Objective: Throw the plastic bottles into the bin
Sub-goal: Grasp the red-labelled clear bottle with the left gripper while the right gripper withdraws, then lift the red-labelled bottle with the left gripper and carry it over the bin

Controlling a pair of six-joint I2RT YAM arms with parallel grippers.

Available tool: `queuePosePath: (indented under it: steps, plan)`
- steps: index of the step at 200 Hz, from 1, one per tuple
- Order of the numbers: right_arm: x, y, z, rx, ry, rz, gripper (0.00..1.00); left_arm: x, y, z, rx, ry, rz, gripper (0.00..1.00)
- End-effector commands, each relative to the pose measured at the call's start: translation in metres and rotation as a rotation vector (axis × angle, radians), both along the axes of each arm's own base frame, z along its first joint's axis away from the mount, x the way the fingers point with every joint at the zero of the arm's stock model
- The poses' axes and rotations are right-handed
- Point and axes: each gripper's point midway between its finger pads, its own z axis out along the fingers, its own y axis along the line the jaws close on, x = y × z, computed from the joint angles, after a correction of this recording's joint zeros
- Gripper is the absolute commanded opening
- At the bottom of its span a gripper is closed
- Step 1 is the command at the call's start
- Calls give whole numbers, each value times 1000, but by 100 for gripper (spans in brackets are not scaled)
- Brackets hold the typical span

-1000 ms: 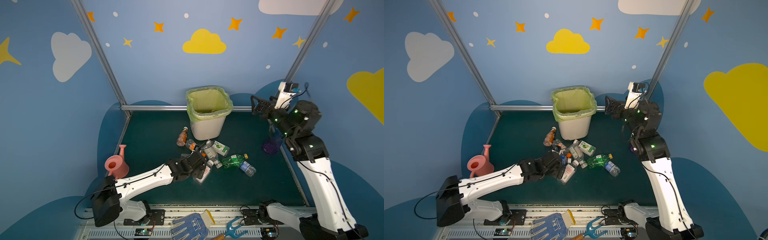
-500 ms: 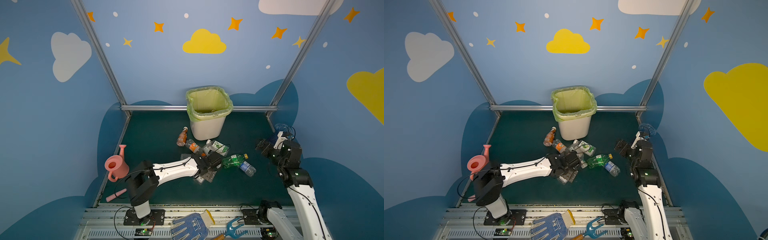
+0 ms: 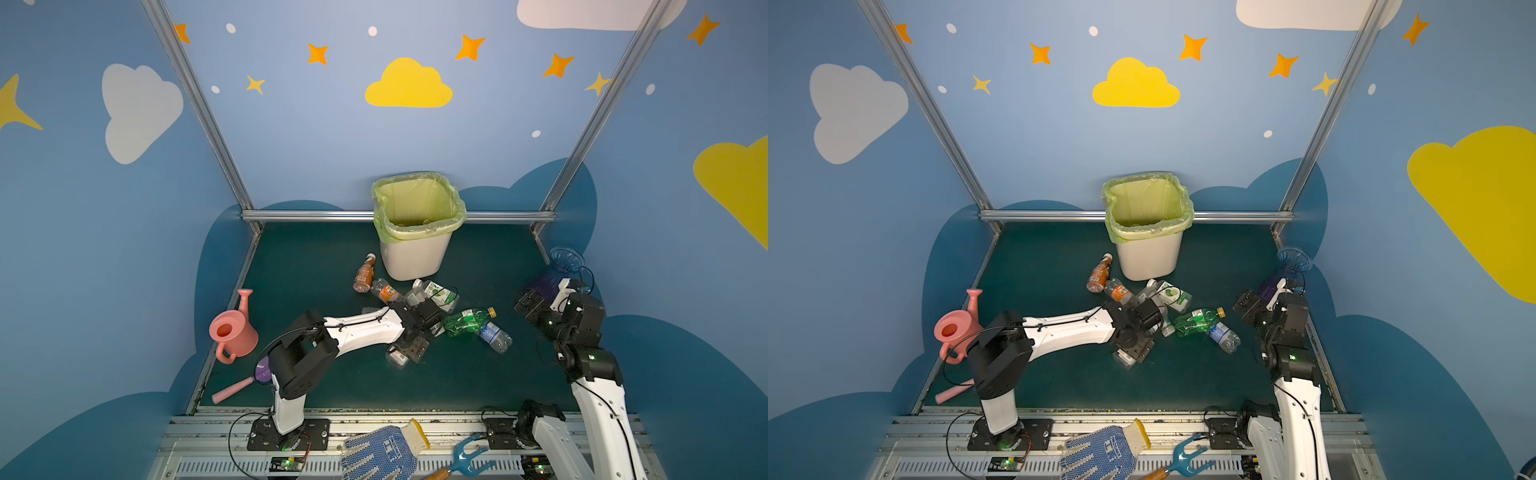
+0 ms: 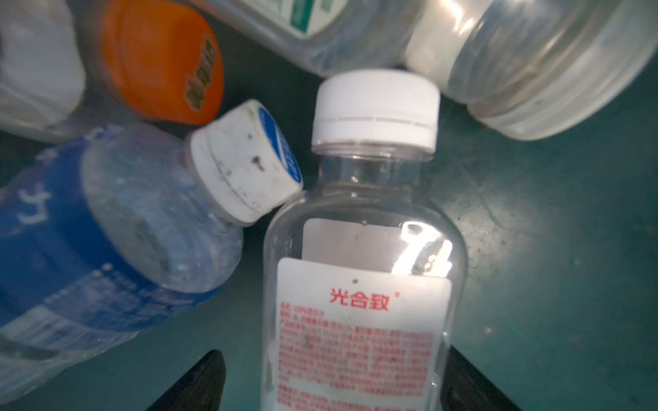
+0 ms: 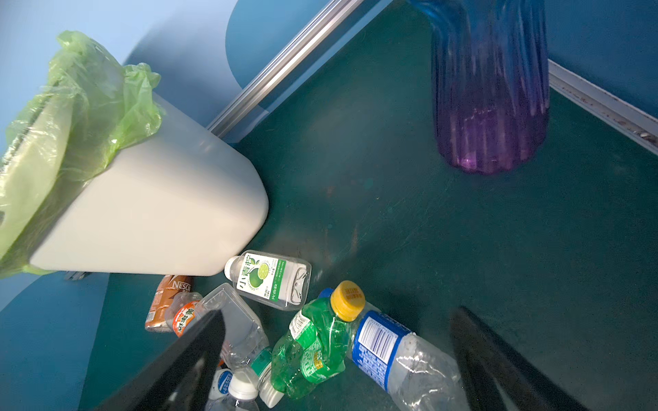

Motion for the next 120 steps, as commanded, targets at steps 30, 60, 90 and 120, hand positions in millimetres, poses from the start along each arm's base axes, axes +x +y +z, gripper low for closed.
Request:
queuePosePath:
  steps: [30, 60, 90, 120]
  plan:
    - [-1, 0, -6, 17, 8, 0, 98, -7, 0, -11, 38, 58, -41, 82]
    - [0, 0, -6, 20, 9, 1, 98, -8, -3, -11, 23, 68, -41, 69]
    - [1, -1, -5, 19, 5, -2, 98, -9, -4, -2, 0, 58, -44, 59]
    - [-1, -2, -18, 30, 31, -9, 98, -9, -7, 13, -36, 40, -44, 54]
